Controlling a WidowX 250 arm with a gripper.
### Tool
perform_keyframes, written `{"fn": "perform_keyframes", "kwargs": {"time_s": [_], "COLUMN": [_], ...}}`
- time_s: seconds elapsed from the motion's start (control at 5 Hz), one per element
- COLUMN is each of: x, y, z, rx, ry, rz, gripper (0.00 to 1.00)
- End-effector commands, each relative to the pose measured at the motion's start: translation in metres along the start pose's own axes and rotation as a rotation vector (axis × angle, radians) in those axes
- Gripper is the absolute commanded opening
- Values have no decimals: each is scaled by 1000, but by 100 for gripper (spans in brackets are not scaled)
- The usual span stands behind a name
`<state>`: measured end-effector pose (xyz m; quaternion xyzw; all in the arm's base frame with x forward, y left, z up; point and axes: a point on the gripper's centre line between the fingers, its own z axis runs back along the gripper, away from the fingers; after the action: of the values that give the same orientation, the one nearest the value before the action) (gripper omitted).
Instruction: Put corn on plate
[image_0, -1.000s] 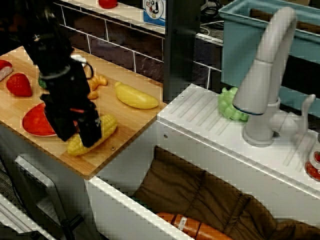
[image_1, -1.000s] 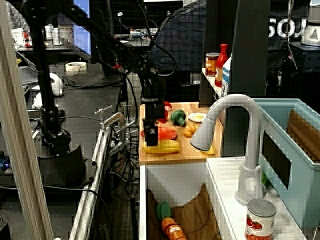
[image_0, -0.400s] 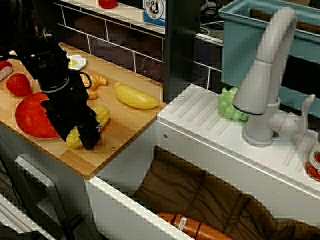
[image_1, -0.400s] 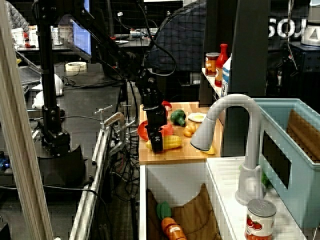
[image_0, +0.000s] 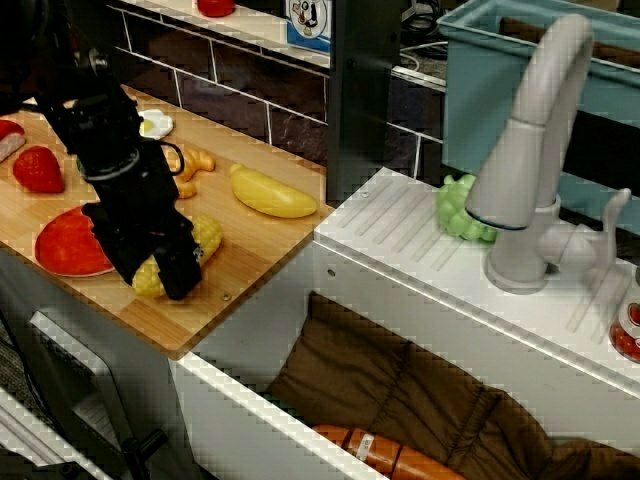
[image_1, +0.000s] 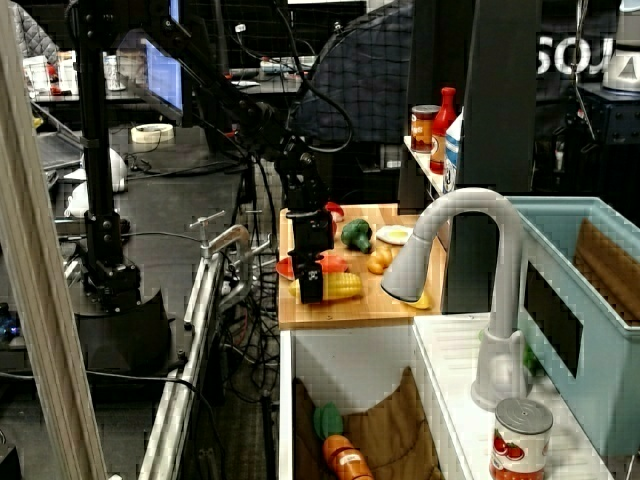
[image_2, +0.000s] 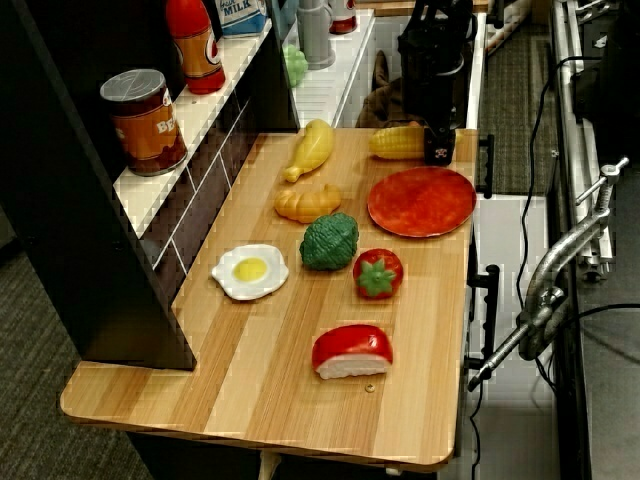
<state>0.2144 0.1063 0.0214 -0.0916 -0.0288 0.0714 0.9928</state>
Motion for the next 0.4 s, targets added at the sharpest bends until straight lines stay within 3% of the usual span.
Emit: {"fn": "perform_keyframes", "kwargs": {"time_s": [0.0,0.2], "x": [36,45], "y": [1,34], "z": [100,150], "rx": [-151,-143], "ry": [81,121], "rz": [66,64], "gripper": [0,0]}}
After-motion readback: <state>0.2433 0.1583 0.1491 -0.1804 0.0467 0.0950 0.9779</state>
